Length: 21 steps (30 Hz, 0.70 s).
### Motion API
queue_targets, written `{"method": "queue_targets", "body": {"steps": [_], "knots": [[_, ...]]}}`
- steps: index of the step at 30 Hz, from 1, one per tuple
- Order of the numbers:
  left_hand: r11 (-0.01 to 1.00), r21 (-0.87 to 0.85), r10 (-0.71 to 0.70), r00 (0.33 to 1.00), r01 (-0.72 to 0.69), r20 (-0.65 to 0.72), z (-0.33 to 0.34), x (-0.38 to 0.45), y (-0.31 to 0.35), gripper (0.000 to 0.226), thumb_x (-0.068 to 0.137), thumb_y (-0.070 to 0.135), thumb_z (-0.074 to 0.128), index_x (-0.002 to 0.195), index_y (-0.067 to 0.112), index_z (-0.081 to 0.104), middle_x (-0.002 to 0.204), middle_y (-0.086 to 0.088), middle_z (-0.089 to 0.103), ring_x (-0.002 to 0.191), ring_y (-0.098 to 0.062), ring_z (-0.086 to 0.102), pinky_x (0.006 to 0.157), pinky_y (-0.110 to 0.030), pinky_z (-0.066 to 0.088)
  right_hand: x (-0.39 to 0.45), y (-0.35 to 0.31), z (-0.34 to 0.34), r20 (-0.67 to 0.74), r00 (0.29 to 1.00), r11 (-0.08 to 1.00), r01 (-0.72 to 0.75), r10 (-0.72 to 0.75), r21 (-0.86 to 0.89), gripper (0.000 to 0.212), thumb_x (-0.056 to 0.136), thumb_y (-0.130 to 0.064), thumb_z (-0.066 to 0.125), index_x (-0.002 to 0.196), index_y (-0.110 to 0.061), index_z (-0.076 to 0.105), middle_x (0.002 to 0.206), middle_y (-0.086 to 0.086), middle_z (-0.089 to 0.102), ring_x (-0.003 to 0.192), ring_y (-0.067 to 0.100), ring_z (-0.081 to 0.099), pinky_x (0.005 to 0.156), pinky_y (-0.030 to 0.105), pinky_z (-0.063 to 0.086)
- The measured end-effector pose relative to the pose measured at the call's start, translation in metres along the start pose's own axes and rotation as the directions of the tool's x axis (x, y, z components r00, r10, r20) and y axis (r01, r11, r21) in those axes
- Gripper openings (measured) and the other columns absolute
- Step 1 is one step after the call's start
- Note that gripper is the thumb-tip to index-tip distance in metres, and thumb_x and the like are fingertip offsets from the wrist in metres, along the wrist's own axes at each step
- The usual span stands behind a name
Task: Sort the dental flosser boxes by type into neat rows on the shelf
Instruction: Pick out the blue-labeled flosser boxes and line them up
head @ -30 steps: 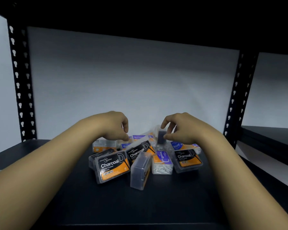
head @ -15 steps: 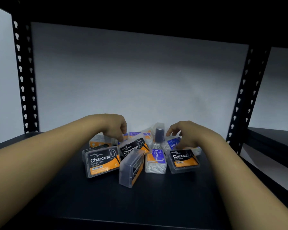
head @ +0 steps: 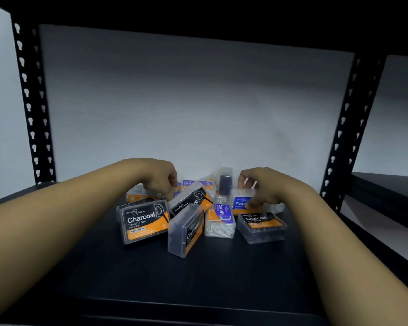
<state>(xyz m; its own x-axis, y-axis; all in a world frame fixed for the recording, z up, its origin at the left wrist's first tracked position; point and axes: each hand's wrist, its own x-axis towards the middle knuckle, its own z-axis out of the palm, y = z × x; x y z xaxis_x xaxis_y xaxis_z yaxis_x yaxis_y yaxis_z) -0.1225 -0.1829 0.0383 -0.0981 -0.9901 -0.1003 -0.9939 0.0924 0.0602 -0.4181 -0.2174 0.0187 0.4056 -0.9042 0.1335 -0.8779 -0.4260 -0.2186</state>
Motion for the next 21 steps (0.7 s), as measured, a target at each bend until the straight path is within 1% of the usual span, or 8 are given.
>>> {"method": "queue_targets", "body": {"steps": [3, 6, 10, 13, 15, 16, 18, 21], "knots": [[1.000, 0.008, 0.008, 1.000, -0.008, 0.015, 0.001, 0.001, 0.001, 0.059, 0.074, 0.044, 0.084, 0.127, 0.023, 0.067, 0.123, 0.008, 0.068, 0.114, -0.016, 0.062, 0.105, -0.037, 0.049, 0.000, -0.001, -0.004, -0.046, 0.998, 0.998, 0.043, -0.041, 0.047, 0.042, 0.079, -0.022, 0.088, 0.106, -0.041, 0.062, 0.114, -0.011, 0.061, 0.100, 0.014, 0.062, 0.080, 0.030, 0.053], [1.000, 0.013, 0.007, 1.000, -0.007, 0.021, 0.003, 0.002, 0.003, 0.057, 0.074, 0.044, 0.084, 0.125, 0.021, 0.070, 0.120, 0.006, 0.071, 0.111, -0.016, 0.064, 0.103, -0.036, 0.050, -0.002, -0.002, -0.009, -0.097, 0.991, 0.990, 0.101, -0.091, 0.096, 0.041, 0.082, -0.021, 0.085, 0.106, -0.044, 0.060, 0.111, -0.013, 0.059, 0.097, 0.013, 0.060, 0.080, 0.030, 0.047], [0.999, 0.039, 0.011, 1.000, -0.011, 0.009, 0.005, 0.002, 0.005, 0.058, 0.077, 0.046, 0.082, 0.128, 0.021, 0.069, 0.125, 0.005, 0.069, 0.113, -0.017, 0.062, 0.102, -0.034, 0.048, -0.005, -0.005, -0.008, -0.126, 0.982, 0.981, 0.158, -0.144, 0.111, 0.043, 0.085, -0.024, 0.083, 0.118, -0.041, 0.062, 0.113, -0.011, 0.059, 0.096, 0.013, 0.058, 0.081, 0.029, 0.043], [0.999, 0.045, 0.015, 1.000, -0.015, 0.011, 0.008, 0.003, 0.006, 0.060, 0.080, 0.042, 0.079, 0.134, 0.021, 0.063, 0.132, 0.004, 0.065, 0.118, -0.019, 0.059, 0.097, -0.030, 0.045, -0.006, -0.010, -0.004, -0.122, 0.978, 0.973, 0.187, -0.171, 0.132, 0.047, 0.087, -0.025, 0.082, 0.128, -0.038, 0.063, 0.117, -0.009, 0.058, 0.102, 0.015, 0.058, 0.084, 0.029, 0.046], [0.999, 0.041, 0.020, 1.000, -0.021, 0.005, 0.008, 0.004, 0.004, 0.058, 0.080, 0.039, 0.080, 0.134, 0.021, 0.063, 0.131, 0.004, 0.065, 0.117, -0.018, 0.060, 0.093, -0.028, 0.044, -0.007, -0.014, -0.003, -0.127, 0.975, 0.965, 0.203, -0.183, 0.168, 0.048, 0.089, -0.024, 0.081, 0.130, -0.040, 0.062, 0.119, -0.007, 0.058, 0.105, 0.018, 0.060, 0.087, 0.030, 0.050], [0.999, 0.036, 0.025, 1.000, -0.025, 0.002, 0.008, 0.005, 0.003, 0.057, 0.080, 0.038, 0.080, 0.132, 0.021, 0.064, 0.129, 0.004, 0.066, 0.115, -0.018, 0.060, 0.093, -0.028, 0.045, -0.008, -0.016, -0.002, -0.128, 0.973, 0.960, 0.211, -0.190, 0.186, 0.048, 0.089, -0.023, 0.080, 0.130, -0.040, 0.062, 0.120, -0.007, 0.058, 0.106, 0.019, 0.060, 0.087, 0.030, 0.051], [0.999, 0.025, 0.031, 1.000, -0.030, -0.002, 0.009, 0.005, 0.000, 0.054, 0.080, 0.035, 0.080, 0.130, 0.020, 0.065, 0.126, 0.003, 0.067, 0.111, -0.017, 0.061, 0.095, -0.030, 0.048, -0.009, -0.019, 0.000, -0.122, 0.972, 0.953, 0.223, -0.201, 0.204, 0.049, 0.090, -0.021, 0.080, 0.131, -0.039, 0.061, 0.121, -0.007, 0.058, 0.105, 0.018, 0.061, 0.083, 0.028, 0.051], [0.999, 0.025, 0.035, 0.998, -0.034, -0.043, 0.011, 0.005, -0.006, 0.057, 0.081, 0.032, 0.079, 0.134, 0.018, 0.063, 0.127, 0.003, 0.067, 0.112, -0.017, 0.062, 0.098, -0.032, 0.050, -0.009, -0.021, 0.002, -0.104, 0.975, 0.953, 0.216, -0.197, 0.211, 0.049, 0.090, -0.021, 0.080, 0.132, -0.037, 0.061, 0.122, -0.007, 0.057, 0.106, 0.017, 0.061, 0.080, 0.026, 0.051]]}}
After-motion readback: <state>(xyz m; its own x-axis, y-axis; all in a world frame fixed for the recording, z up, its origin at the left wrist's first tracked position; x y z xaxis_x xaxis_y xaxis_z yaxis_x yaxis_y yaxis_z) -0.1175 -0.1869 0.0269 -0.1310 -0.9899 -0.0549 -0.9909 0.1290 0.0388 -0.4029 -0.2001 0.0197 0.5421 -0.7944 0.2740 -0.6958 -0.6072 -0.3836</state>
